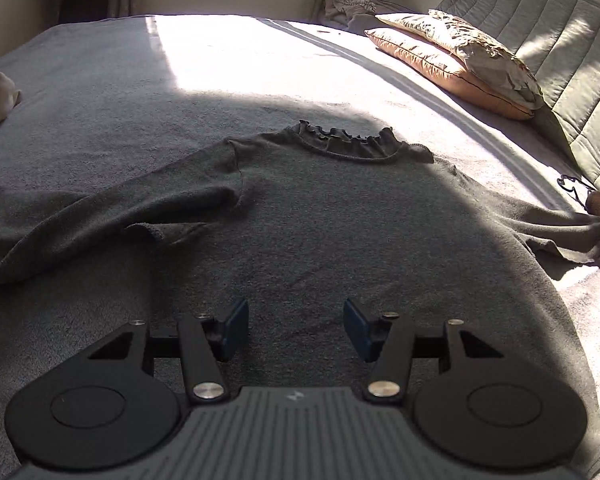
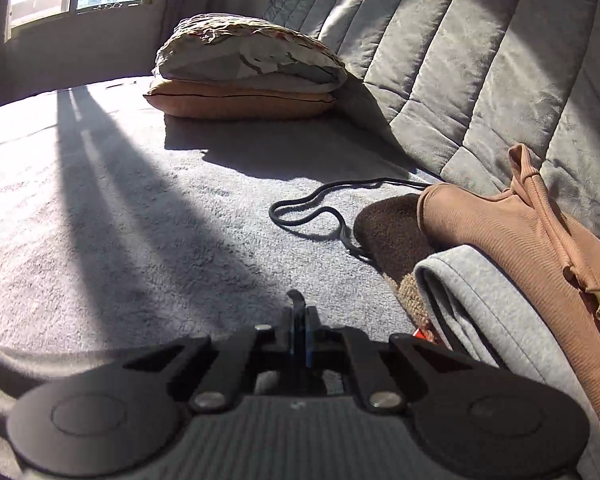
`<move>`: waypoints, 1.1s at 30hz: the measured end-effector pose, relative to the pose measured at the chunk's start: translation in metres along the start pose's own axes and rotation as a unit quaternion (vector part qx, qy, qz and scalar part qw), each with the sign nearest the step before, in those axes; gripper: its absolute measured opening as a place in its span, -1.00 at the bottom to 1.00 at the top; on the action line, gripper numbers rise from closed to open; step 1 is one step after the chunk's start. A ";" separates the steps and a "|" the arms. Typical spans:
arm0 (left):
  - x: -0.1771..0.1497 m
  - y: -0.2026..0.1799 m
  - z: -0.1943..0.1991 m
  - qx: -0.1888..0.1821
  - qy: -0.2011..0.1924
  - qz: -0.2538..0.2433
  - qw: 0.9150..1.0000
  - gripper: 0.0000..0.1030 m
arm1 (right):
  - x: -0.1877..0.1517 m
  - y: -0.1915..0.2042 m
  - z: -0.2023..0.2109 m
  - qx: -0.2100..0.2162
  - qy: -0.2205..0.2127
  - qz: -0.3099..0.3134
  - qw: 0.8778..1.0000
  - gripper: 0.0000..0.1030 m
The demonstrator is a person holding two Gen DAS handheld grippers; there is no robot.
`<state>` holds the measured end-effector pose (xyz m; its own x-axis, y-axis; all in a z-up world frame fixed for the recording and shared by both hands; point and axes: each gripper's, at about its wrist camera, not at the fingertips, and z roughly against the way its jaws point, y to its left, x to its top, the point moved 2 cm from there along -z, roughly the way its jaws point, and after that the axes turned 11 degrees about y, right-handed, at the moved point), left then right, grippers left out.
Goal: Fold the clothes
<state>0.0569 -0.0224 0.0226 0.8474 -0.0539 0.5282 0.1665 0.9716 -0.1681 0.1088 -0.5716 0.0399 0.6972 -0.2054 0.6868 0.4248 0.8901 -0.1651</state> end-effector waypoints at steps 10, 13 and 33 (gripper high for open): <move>-0.012 -0.011 0.000 0.013 0.002 -0.039 0.999 0.17 | -0.008 -0.002 -0.016 -0.056 0.029 -0.017 0.998 -0.50; -0.014 -0.012 0.008 -0.002 0.001 -0.031 1.000 0.17 | -0.007 -0.021 0.001 -0.049 0.031 -0.067 0.996 0.27; -0.065 0.018 0.037 -0.014 0.022 -0.031 0.999 0.18 | -0.082 0.148 0.070 0.394 0.187 0.031 0.899 -0.45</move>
<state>-0.0144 0.0072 0.0162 0.8561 -0.1242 0.5017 0.2330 0.9592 -0.1603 0.0740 -0.3948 0.0083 0.9131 -0.1377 0.3838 -0.0596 0.8861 0.4597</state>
